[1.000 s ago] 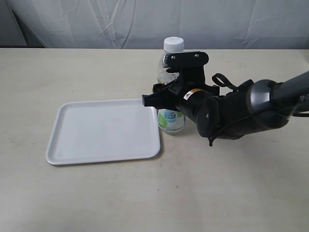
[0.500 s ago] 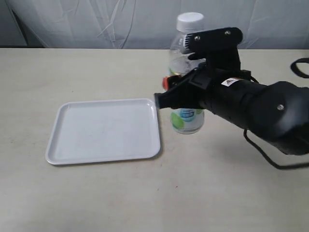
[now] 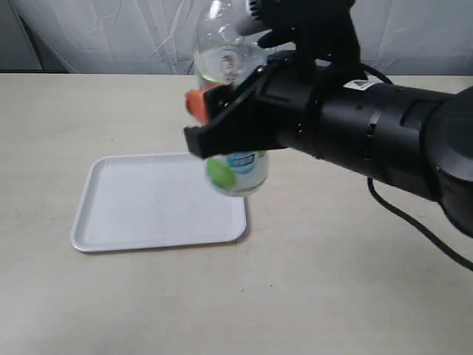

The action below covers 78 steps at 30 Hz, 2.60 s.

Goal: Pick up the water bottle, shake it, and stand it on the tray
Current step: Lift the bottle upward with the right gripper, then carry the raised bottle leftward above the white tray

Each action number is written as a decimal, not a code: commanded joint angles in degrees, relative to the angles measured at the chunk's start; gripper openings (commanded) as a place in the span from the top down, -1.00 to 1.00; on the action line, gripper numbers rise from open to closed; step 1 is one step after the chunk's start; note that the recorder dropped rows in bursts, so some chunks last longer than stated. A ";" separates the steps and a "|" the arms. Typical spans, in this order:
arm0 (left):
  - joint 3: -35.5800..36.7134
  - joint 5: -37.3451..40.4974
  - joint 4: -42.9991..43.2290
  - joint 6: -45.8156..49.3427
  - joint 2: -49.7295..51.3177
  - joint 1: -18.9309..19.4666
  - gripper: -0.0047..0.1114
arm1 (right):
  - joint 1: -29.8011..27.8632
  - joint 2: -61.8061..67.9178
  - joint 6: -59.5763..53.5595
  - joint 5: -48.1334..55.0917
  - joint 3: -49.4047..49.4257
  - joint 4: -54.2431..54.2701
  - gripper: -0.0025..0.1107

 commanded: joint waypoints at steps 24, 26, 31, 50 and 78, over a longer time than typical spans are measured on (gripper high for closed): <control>0.21 0.09 -0.34 -0.20 -0.26 -0.02 0.91 | -0.46 -0.61 -28.31 1.33 -4.43 20.66 0.97; 0.21 0.09 -0.34 -0.20 -0.26 -0.02 0.91 | 0.71 -2.76 -28.53 -9.53 -7.65 25.79 0.97; 0.21 0.09 -0.34 -0.20 -0.26 -0.02 0.91 | 1.15 -6.80 -33.84 -10.40 -10.77 29.32 0.97; 0.21 0.09 -0.34 -0.20 -0.26 -0.02 0.91 | 3.32 -10.17 -32.64 -10.94 -6.56 29.32 0.97; 0.21 0.09 -0.34 -0.20 -0.26 -0.02 0.91 | 3.78 -8.21 -24.07 -5.27 -1.18 29.32 0.97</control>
